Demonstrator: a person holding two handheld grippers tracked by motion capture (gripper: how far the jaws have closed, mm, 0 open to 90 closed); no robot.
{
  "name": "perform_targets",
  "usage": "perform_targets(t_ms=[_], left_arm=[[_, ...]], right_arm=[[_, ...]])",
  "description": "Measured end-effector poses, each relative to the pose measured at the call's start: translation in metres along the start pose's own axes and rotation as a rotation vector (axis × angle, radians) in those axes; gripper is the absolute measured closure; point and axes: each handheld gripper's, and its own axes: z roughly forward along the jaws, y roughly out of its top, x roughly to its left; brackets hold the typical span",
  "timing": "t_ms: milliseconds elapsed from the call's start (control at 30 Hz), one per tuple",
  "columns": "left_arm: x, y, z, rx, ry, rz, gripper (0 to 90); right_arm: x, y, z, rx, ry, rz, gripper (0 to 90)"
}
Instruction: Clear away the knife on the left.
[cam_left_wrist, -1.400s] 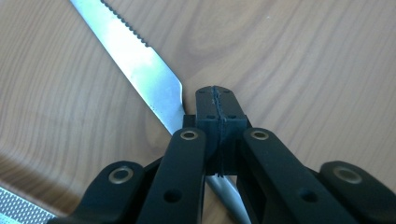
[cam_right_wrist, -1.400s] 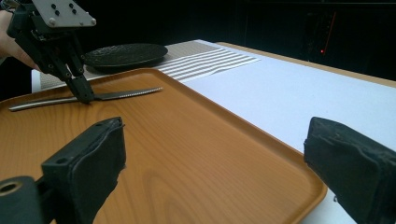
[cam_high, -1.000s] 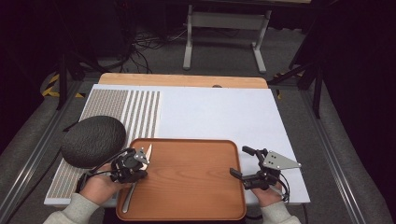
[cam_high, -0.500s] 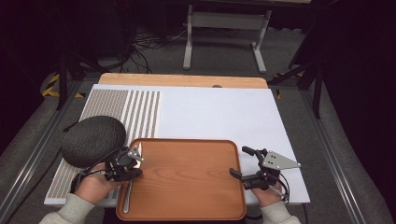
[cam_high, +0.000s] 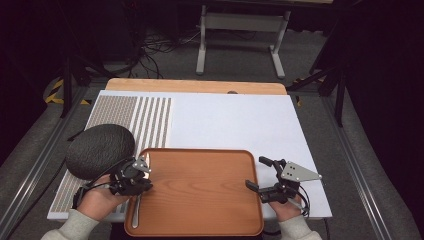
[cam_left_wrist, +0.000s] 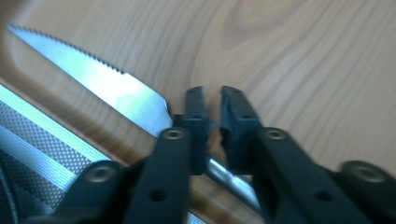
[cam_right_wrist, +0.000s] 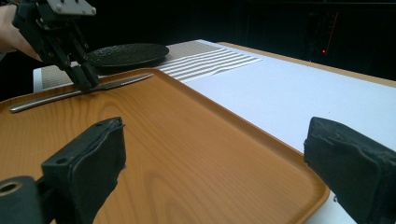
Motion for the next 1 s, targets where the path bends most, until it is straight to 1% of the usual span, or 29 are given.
perform_targets(t_ms=[33,67,133,167,200,233,267,300,333,367,400,433,467,533,567,600,633,700,733,900,967,1000], left_arm=[[0.0,0.0,-0.002,-0.002,-0.004,-0.003,74.2],[-0.002,0.0,-0.004,-0.019,0.0,0.0,71.8],[-0.002,0.0,-0.008,-0.071,-0.009,0.011,62.5],[-0.003,0.0,-0.01,-0.106,-0.011,0.018,57.6],[-0.003,-0.001,-0.013,-0.148,-0.003,0.033,50.5],[-0.003,-0.001,-0.013,-0.148,-0.003,0.033,45.0],[-0.004,-0.004,-0.018,-0.222,-0.003,0.054,39.4],[-0.004,-0.004,-0.018,-0.222,-0.003,0.054,34.7],[-0.003,-0.005,-0.02,-0.261,0.003,0.057,34.7],[-0.002,-0.008,-0.023,-0.327,-0.003,0.055,22.8],[-0.002,-0.008,-0.023,-0.327,-0.003,0.055,18.9],[-0.001,-0.009,-0.024,-0.353,-0.007,0.055,18.9],[-0.001,-0.011,-0.026,-0.384,-0.013,0.06,16.4],[-0.002,-0.015,-0.027,-0.43,0.001,0.066,11.6],[-0.001,-0.018,-0.029,-0.474,-0.001,0.063,8.1],[-0.001,-0.018,-0.029,-0.474,-0.001,0.063,7.1],[0.0,-0.02,-0.029,-0.503,-0.011,0.06,7.1],[0.001,-0.023,-0.03,-0.537,-0.016,0.063,4.3],[0.001,-0.025,-0.03,-0.557,-0.022,0.067,4.3],[0.002,-0.035,-0.029,-0.654,-0.022,0.099,3.2],[0.002,-0.04,-0.029,-0.699,-0.023,0.106,3.0],[0.002,-0.043,-0.028,-0.719,-0.024,0.102,3.0]], right_arm=[[0.0,0.0,0.0,0.002,-0.002,-0.001,6.2],[0.0,0.0,0.0,0.001,-0.001,0.0,6.2],[0.0,0.0,-0.001,-0.001,-0.003,0.0,6.2],[0.0,0.0,-0.001,-0.003,-0.004,0.0,6.2],[0.0,0.0,-0.001,-0.004,-0.004,-0.001,6.2],[0.0,0.0,-0.001,-0.004,-0.004,0.0,6.2],[0.0,0.0,0.0,-0.002,-0.001,0.001,6.2],[0.0,0.0,0.0,-0.002,-0.001,0.001,6.2],[0.0,0.0,0.0,0.001,-0.001,0.001,6.2],[0.0,0.0,0.0,0.0,-0.004,0.001,6.2],[0.0,0.0,0.0,0.0,-0.004,0.001,6.2],[-0.001,0.0,0.0,-0.001,-0.005,0.003,6.2],[-0.001,0.0,0.0,-0.001,-0.005,0.002,6.2],[0.0,0.0,0.0,0.0,-0.002,0.002,6.2],[0.0,0.0,0.0,-0.002,-0.004,0.002,6.2],[0.0,0.0,0.0,-0.002,-0.004,0.002,6.2],[0.0,0.0,0.0,-0.002,-0.004,0.002,6.2],[0.0,0.0,0.0,0.0,-0.004,0.002,6.2],[0.0,0.0,0.0,-0.001,-0.004,0.003,6.2],[0.0,0.0,0.0,-0.003,-0.005,0.004,6.2],[0.0,0.0,0.0,-0.003,-0.005,0.004,6.2],[0.0,0.0,0.0,-0.003,-0.005,0.004,6.2]])
